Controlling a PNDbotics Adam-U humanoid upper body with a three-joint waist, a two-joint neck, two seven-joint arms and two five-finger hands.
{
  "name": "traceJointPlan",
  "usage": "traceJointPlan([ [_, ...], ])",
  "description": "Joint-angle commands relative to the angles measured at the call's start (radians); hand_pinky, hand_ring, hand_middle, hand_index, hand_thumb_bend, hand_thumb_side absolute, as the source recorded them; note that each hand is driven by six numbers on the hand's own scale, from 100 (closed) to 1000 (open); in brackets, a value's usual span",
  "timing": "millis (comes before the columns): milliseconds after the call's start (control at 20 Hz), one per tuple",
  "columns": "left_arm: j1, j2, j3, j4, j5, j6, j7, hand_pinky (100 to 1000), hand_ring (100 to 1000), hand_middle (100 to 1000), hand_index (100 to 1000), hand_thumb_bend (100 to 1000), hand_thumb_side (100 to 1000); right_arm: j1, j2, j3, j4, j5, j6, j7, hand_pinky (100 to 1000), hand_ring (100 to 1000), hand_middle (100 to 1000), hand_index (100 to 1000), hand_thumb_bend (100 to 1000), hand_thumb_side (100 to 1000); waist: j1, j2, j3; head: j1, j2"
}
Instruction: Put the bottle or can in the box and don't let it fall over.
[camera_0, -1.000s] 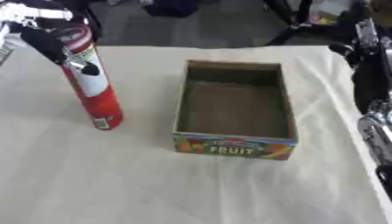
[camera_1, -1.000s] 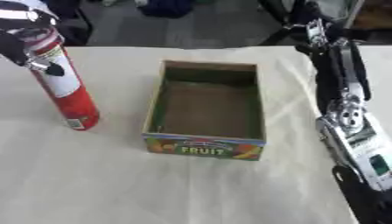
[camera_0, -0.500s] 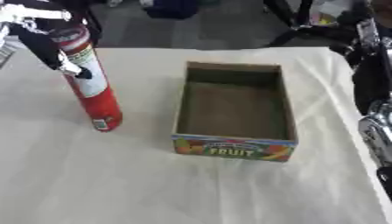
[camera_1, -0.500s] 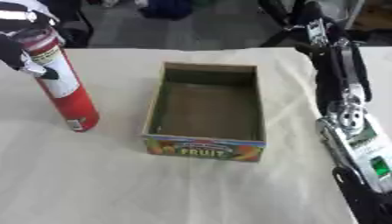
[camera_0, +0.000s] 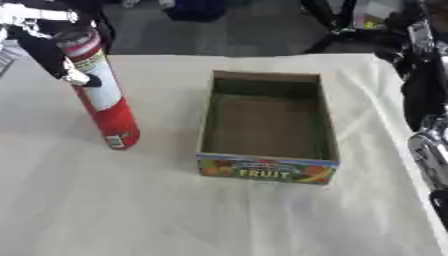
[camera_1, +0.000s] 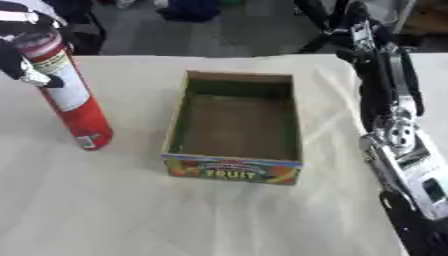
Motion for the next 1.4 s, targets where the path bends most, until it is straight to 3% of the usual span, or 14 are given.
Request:
traceJointPlan([
  [50, -0.016, 0.017, 0.005, -0.002, -0.010, -0.006, -0.003, 418, 567, 570, 695, 319, 100, -0.013, -0.011, -0.006, -0.024, -0.006, -0.003, 0.000, 832, 773, 803, 795, 317, 780, 0.001, -0.012, -0.001, -0.001, -0.013],
  [450, -0.030, 0.018, 0.014, -0.022, -0.030, -0.016, 0.019, 292, 486, 486, 581, 360, 100, -0.012, -0.011, -0.006, -0.021, -0.007, -0.002, -0.005, 832, 771, 809, 794, 315, 780, 0.004, -0.015, -0.002, 0.001, -0.010],
  [900, -0.059, 0.021, 0.019, -0.041, -0.052, -0.021, 0.039, 278, 481, 483, 576, 383, 100, -0.011, -0.015, -0.004, -0.020, -0.008, -0.001, -0.008, 831, 772, 811, 795, 312, 785, 0.012, -0.025, 0.004, -0.006, 0.001],
  [1400, -0.091, -0.008, 0.031, -0.095, 0.004, -0.007, 0.048, 274, 466, 481, 577, 327, 100, -0.012, -0.016, -0.002, -0.014, -0.004, 0.005, -0.008, 831, 774, 813, 796, 324, 779, 0.016, -0.041, 0.005, -0.020, 0.009],
])
